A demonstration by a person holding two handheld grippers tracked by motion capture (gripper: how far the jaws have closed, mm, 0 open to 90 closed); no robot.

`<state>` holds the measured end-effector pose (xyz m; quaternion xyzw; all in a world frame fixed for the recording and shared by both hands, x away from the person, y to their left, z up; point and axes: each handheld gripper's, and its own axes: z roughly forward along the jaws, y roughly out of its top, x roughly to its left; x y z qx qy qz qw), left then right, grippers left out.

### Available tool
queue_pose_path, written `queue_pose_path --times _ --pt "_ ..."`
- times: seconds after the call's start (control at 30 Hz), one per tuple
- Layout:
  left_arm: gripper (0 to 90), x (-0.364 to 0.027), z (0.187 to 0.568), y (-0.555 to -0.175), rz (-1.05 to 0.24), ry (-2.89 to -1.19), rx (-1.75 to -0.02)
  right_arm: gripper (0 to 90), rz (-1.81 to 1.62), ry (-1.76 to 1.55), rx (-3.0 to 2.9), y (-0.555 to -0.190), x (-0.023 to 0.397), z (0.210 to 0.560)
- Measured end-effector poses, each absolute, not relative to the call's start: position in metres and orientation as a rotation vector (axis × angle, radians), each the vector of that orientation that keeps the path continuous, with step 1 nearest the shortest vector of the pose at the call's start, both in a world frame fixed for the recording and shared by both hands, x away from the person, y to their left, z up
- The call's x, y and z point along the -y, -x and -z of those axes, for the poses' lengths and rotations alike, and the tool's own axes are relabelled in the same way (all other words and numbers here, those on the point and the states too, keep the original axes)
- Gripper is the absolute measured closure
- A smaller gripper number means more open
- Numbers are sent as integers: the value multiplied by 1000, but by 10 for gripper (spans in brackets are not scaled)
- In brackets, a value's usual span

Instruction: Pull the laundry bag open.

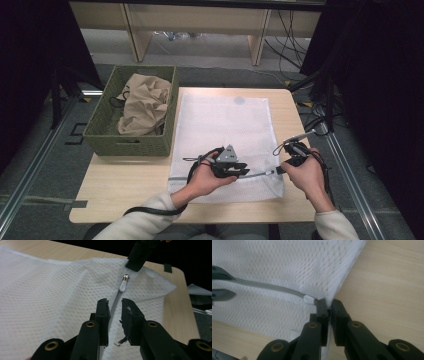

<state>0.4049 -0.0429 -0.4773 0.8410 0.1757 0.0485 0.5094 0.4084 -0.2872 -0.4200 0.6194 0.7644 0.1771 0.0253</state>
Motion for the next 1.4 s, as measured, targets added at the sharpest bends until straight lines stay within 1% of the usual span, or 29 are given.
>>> queue_pose_path --times 0.1,0.13,0.17,0.27,0.3,0.4,0.47,0.53,0.63,0.73,0.87,0.93,1.07,1.13,1.2,1.23,1.3,1.4 --pt "779 54 481 -405 -95 -2043 -414 864 -539 -1959 -2350 -407 284 416" --pt "779 58 482 -405 -83 -2041 -418 864 -561 -1906 -2362 -407 286 417" --pt "778 63 483 -405 -68 -2047 -426 864 -571 -1926 -2353 -406 285 416" --pt "774 69 483 -407 -54 -2050 -426 864 -544 -1936 -2351 -406 284 414" --pt "771 74 484 -408 -57 -2063 -426 864 -561 -1890 -2389 -407 285 415" --pt "759 79 486 -410 -51 -2078 -429 864 -543 -1929 -2387 -406 283 413" --pt "747 86 489 -410 -24 -2084 -448 864 -557 -1917 -2367 -405 281 413" --pt "746 87 489 -412 -35 -2102 -425 864 -565 -1901 -2372 -405 281 413" --pt "732 91 490 -414 -42 -2109 -435 864 -581 -1898 -2364 -405 280 413" --pt "726 94 493 -415 -33 -2107 -433 864 -559 -1917 -2374 -404 279 412" --pt "718 98 499 -418 -14 -2124 -442 864 -560 -1896 -2392 -405 280 412" --pt "713 99 500 -421 -15 -2137 -448 864 -582 -1823 -2415 -406 281 414" --pt "710 100 501 -422 6 -2134 -457 864 -583 -1832 -2415 -406 280 415" --pt "710 102 502 -421 27 -2108 -468 864 -576 -1861 -2409 -406 279 415" --pt "710 102 500 -422 5 -2117 -436 864 -575 -1856 -2412 -406 279 415" --pt "710 104 499 -419 26 -2096 -449 864 -560 -1911 -2403 -405 277 413" --pt "719 104 499 -420 23 -2104 -445 864 -578 -1855 -2411 -406 280 415" --pt "730 102 498 -422 40 -2099 -454 864 -568 -1866 -2412 -406 279 415"
